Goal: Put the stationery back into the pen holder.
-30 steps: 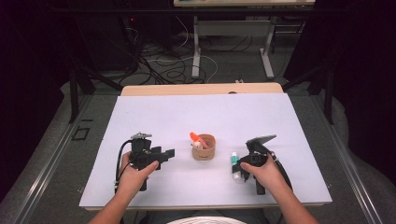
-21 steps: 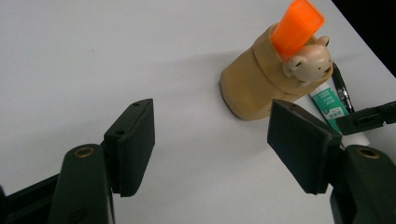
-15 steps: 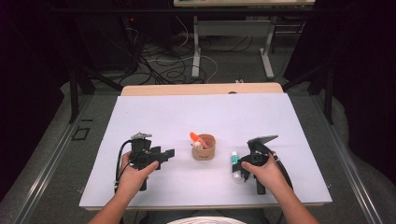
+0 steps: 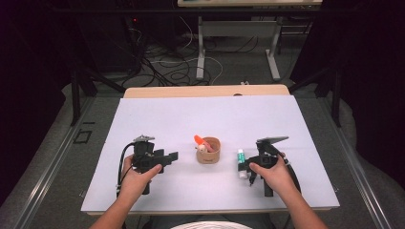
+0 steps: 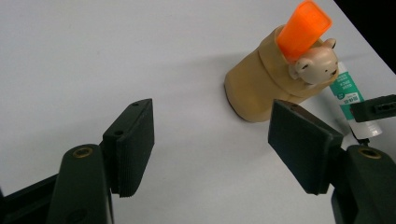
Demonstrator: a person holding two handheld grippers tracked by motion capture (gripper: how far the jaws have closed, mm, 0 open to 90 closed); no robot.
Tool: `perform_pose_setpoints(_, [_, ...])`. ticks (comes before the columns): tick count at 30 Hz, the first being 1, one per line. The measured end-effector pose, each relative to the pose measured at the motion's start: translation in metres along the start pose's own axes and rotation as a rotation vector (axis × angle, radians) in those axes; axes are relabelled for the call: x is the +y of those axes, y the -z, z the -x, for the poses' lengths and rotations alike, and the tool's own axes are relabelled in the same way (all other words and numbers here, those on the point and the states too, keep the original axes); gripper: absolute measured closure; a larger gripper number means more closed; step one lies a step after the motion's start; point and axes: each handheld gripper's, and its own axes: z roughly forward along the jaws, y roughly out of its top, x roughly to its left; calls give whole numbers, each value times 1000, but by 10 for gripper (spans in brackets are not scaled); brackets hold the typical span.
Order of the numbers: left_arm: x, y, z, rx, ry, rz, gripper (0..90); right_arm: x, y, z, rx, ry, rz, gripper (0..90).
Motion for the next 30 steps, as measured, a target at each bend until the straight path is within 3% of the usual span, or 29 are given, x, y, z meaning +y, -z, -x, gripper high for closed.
perform_pose_setpoints(8, [0, 0, -1, 3, -2, 4, 316, 0, 4, -4, 9, 51, 14, 656])
perform_pose_setpoints(12, [0, 0, -1, 5, -3, 4, 316, 0, 7, -6, 20, 66, 43, 656])
perform_pose_setpoints(17, [0, -1, -1, 5, -3, 6, 316, -1, 9, -8, 7, 119, 77, 656])
perform_pose_setpoints(21, [0, 0, -1, 7, -5, 7, 316, -2, 11, -10, -6, 191, 103, 656])
perform_pose_setpoints(23, [0, 0, -2, 7, -5, 11, 316, -2, 12, -10, -5, 256, 137, 656])
perform_pose_setpoints(27, [0, 1, -3, 9, -9, 7, 315, -3, 15, -13, -23, 310, 166, 656])
perform_pose_setpoints(30, [1, 0, -3, 9, -7, 12, 315, -4, 17, -16, -47, 380, 198, 657])
